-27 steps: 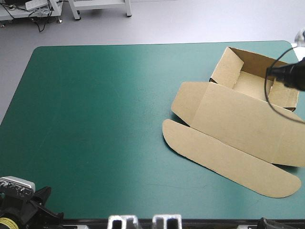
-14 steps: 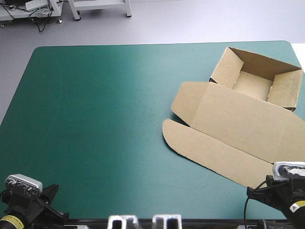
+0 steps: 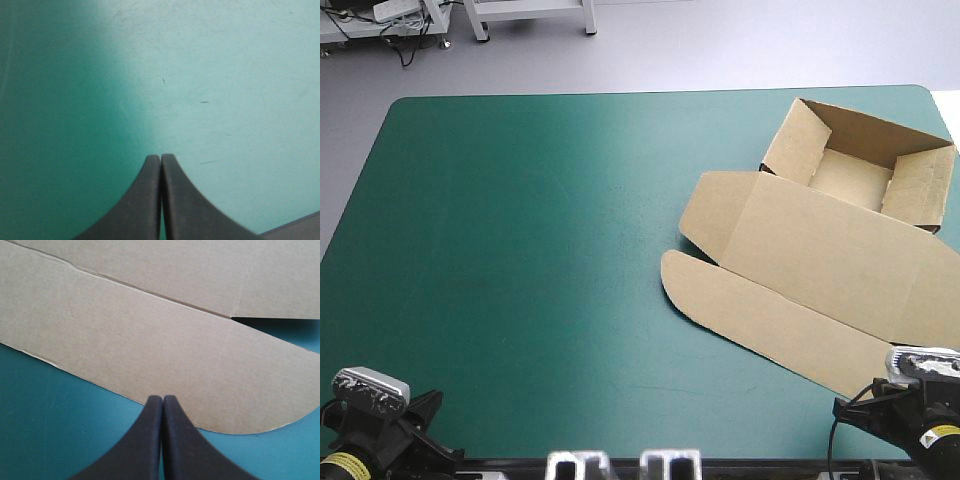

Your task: Fold the box

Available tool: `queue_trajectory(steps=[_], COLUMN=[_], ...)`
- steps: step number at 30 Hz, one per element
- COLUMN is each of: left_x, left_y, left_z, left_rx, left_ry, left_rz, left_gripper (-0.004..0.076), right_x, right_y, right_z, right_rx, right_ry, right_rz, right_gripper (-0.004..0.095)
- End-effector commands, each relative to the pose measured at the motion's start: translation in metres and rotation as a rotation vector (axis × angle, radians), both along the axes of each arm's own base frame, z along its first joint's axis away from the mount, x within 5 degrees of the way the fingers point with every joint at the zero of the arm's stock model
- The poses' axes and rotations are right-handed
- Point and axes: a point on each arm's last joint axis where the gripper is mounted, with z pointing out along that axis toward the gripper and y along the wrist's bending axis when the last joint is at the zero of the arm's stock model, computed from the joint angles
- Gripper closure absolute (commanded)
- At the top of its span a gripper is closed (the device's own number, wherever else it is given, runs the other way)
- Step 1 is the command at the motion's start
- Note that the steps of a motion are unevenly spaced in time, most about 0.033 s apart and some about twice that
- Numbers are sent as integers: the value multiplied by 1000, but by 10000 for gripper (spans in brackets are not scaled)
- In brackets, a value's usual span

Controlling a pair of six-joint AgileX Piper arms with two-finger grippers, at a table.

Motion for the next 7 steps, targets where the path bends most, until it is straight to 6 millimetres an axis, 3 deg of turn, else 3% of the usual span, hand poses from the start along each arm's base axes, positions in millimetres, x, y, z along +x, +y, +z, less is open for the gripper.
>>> queue_trajectory(steps=[1,7], left_x=[4,4], left_y=[-2,-2], left_z=[10,10], left_rx=[-22,1], left_ry=[-54,-63], left_rz=[-6,-26], left_gripper=[734,734], right_x=[4,4], right_y=[0,0], right_z=[9,9], right_rx=[-3,-3], right_ry=[-63,-63], right_rz=[-4,-4], right_gripper=[927,928])
